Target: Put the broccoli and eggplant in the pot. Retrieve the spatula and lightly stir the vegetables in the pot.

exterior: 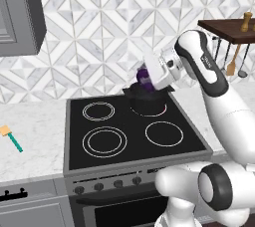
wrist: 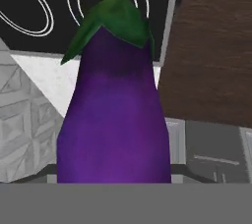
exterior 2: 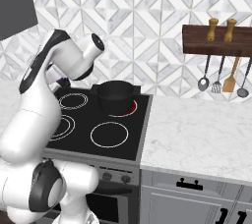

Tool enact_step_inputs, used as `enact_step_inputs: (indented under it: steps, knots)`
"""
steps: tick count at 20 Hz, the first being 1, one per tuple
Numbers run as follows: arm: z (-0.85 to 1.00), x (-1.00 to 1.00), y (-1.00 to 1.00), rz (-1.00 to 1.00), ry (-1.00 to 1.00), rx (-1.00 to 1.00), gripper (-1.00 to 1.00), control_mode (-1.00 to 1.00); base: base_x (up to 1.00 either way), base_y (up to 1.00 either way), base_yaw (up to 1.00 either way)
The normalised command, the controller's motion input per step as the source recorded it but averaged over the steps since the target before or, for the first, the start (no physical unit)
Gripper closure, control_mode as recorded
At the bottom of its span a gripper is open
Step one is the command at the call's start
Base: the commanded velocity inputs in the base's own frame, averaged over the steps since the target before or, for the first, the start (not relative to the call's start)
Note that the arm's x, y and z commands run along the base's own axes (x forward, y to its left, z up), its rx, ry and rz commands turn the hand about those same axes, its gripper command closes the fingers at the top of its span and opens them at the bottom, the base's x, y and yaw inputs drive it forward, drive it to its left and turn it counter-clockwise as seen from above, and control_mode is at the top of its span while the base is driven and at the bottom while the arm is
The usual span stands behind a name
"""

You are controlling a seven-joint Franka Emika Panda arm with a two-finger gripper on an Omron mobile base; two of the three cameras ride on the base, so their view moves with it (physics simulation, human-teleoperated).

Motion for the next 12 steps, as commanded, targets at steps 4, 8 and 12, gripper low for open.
enact_step_inputs:
  steps: [4,8,12]
  knots:
    - [0.01,0.36,-0.59,-0.23,0.40,0.18,1.00,-1.00,0.00,0.00,0.00]
    - [0.00,0.37,-0.46,-0.13,0.08,0.03,1.00,-1.00,0.00,0.00,0.00]
    - [0.00,0.54,-0.47,-0.11,0.13,0.00,1.00,-1.00,0.00,0.00,0.00]
